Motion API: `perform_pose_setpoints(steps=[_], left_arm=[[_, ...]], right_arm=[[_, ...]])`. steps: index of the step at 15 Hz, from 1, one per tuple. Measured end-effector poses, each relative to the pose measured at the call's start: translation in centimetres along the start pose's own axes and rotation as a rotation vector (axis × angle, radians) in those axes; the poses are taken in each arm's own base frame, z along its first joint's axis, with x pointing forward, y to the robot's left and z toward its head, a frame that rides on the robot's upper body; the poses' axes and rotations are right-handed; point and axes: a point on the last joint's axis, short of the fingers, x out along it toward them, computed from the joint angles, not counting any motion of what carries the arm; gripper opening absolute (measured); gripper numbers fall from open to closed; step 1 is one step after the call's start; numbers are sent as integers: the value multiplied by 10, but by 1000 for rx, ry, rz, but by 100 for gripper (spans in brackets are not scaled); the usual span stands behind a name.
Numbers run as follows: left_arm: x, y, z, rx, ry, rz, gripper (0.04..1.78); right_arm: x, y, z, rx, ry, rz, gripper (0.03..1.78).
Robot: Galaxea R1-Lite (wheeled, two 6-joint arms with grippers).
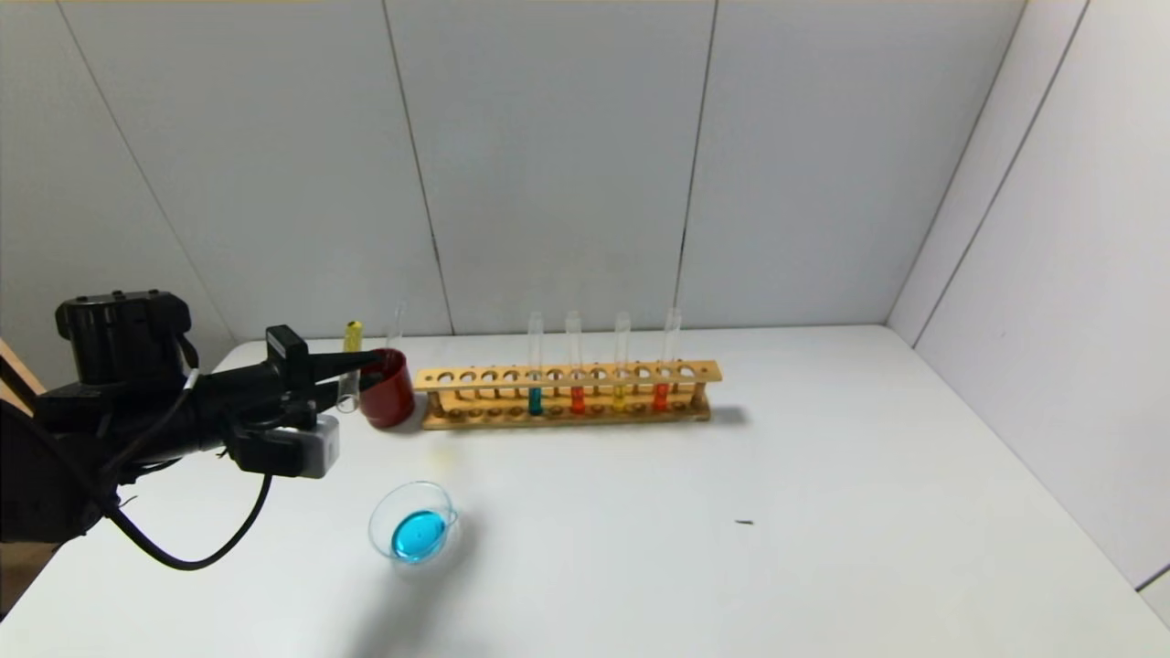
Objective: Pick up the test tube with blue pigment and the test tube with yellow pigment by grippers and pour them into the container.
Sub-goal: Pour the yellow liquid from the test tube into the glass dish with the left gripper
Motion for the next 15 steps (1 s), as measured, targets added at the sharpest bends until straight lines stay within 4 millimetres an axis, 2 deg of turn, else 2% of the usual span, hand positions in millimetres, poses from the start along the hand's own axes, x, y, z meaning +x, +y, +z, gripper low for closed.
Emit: perform_pose_setpoints(steps=[5,15], left_arm=[[5,-11,-2,12,-4,-27,34],[15,-16,-3,52,61,-60,34]], right_arm=[[0,0,0,0,0,-1,175],[0,0,0,0,0,0,175]])
